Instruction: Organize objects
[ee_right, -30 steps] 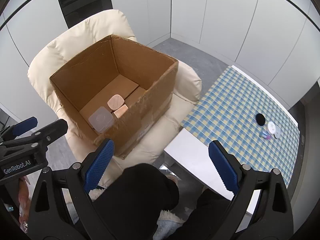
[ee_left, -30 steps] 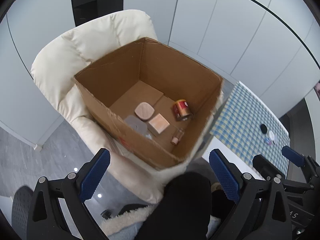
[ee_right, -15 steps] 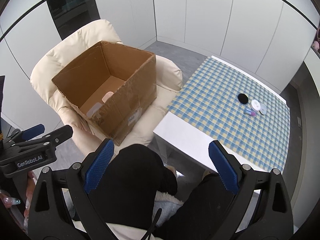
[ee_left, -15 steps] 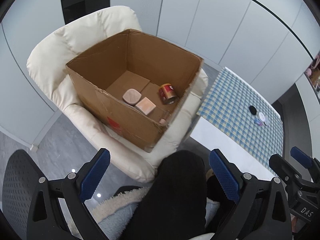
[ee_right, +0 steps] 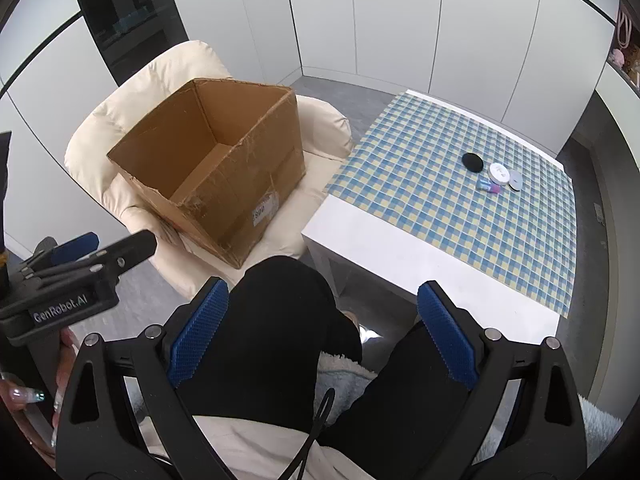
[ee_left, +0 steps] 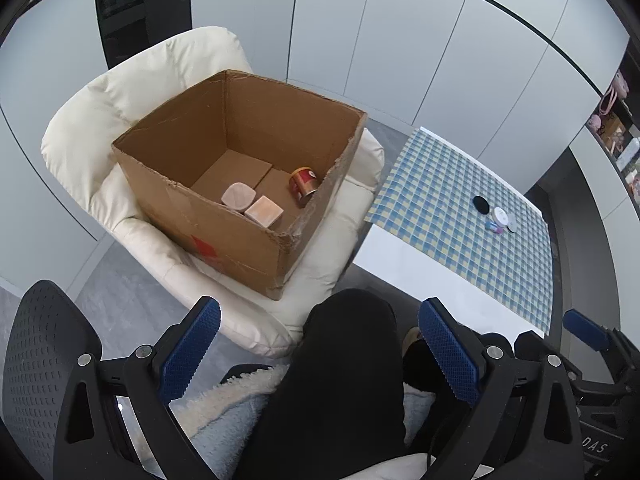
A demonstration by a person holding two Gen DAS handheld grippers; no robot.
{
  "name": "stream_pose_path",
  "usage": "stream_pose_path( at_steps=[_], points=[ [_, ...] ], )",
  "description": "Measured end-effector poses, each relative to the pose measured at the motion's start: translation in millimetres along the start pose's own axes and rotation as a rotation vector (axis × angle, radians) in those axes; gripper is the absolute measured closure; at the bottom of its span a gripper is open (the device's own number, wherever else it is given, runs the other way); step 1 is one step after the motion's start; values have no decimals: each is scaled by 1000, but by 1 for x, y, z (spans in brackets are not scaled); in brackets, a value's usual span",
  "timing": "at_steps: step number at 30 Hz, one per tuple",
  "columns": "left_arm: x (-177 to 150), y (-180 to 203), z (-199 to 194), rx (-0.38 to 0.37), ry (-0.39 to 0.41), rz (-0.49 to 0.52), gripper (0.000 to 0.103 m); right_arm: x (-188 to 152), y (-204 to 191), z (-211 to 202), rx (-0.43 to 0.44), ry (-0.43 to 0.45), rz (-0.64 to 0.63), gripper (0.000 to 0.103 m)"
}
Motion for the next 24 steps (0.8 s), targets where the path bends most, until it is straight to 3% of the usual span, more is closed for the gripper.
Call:
stream_pose_path(
  at_steps=[24],
  points=[
    [-14,55,2,-30,-21,130,3,-25,53,-11,-72,10,110,6]
  ],
)
Point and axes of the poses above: each gripper's, at about its wrist camera, not at the fingertips, and z roughly the way its jaws point, y to its right, x to its top, the point moved 10 cm from there along z, roughly the way its jaws point, and after that the axes turned 4 degrees about -z, right-handed, at the moved point
